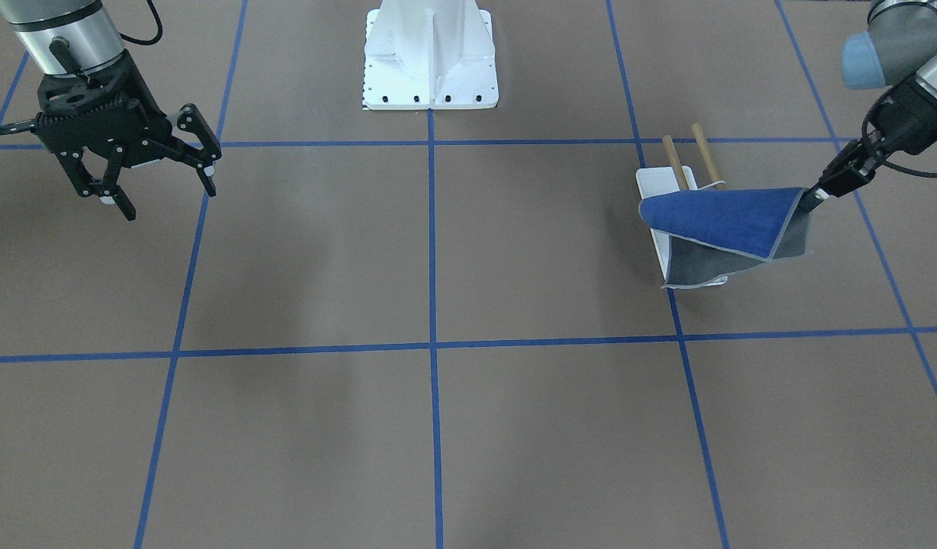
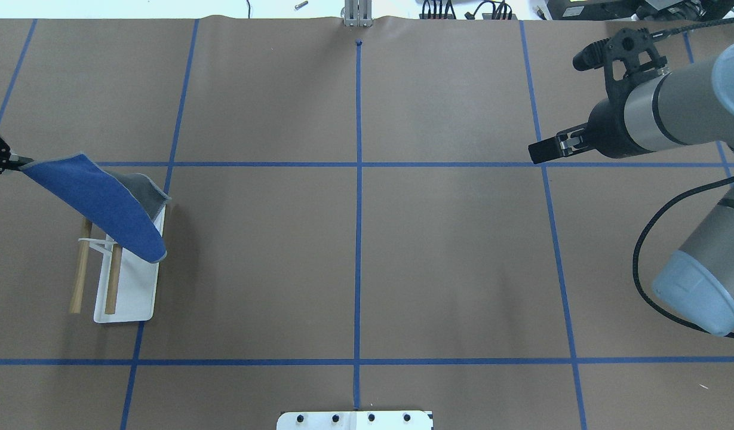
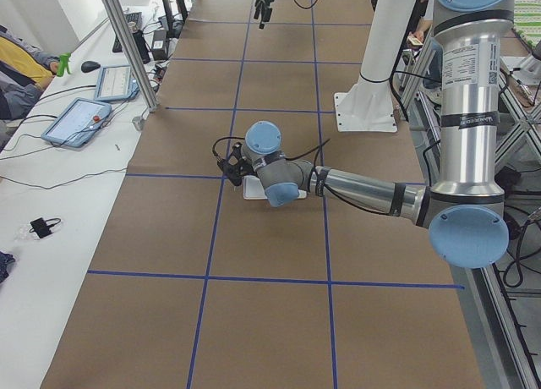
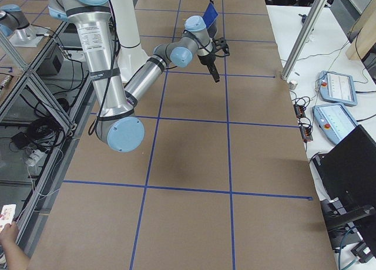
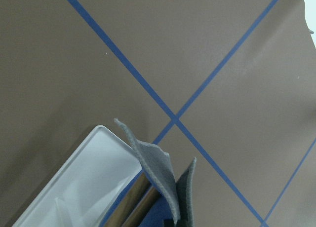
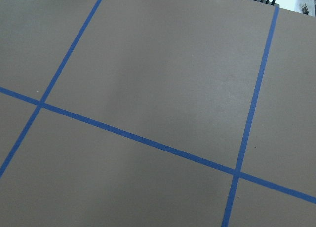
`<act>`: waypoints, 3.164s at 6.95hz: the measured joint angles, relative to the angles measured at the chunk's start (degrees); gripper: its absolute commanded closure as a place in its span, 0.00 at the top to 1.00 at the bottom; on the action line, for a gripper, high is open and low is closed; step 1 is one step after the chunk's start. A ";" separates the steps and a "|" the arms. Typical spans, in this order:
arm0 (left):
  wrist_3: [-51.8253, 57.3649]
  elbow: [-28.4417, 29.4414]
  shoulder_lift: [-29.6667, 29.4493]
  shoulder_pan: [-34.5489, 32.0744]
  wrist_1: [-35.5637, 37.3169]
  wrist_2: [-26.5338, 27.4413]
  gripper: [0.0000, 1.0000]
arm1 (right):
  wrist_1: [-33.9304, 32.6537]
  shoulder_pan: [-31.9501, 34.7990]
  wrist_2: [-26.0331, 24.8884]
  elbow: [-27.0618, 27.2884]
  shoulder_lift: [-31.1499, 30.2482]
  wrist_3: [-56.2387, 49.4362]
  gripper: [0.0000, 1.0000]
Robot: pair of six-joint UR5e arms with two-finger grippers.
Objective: Hang towel on rack
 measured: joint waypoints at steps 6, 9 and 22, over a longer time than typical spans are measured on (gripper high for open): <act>0.12 2.94 6.53 -0.19 -12.62 -0.66 0.63 | -1.68 3.40 0.20 -0.37 -3.98 -0.11 1.00; 0.18 3.23 7.43 -0.21 -13.54 -0.16 0.98 | -1.72 5.18 0.90 -0.67 -6.72 -0.81 1.00; 96.07 1.60 -1.91 -14.36 46.31 9.04 0.98 | -1.99 35.42 19.46 -36.62 -7.70 -41.31 1.00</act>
